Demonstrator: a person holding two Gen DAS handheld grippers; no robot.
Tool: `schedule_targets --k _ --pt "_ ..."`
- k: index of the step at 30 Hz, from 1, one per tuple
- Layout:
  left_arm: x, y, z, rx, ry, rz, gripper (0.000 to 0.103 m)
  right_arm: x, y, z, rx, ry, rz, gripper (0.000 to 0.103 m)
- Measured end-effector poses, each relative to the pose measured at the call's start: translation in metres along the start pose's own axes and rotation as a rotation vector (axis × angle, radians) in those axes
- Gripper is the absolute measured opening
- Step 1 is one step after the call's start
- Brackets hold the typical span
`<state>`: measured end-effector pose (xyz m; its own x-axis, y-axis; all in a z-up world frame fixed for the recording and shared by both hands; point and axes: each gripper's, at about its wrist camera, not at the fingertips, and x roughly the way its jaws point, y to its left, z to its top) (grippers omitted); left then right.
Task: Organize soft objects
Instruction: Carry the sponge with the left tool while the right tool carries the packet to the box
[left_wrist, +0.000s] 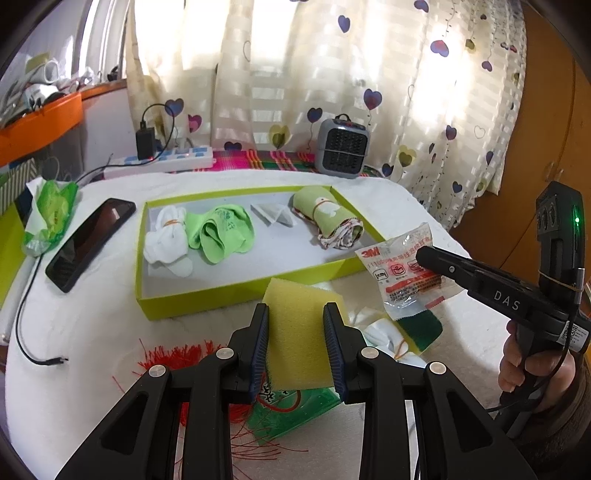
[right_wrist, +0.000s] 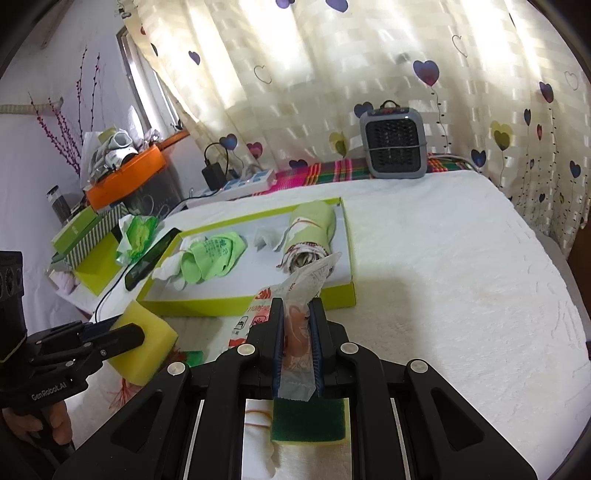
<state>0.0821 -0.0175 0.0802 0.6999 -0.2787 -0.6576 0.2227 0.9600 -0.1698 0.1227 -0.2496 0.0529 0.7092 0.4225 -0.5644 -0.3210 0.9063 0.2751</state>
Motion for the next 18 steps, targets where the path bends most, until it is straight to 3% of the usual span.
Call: schedule_targets --k 18 --pt "-0.008 0.007 0.028 0.009 -0.057 0.011 0.028 -0.014 0.005 0.021 -0.019 -0.072 0.015 0.014"
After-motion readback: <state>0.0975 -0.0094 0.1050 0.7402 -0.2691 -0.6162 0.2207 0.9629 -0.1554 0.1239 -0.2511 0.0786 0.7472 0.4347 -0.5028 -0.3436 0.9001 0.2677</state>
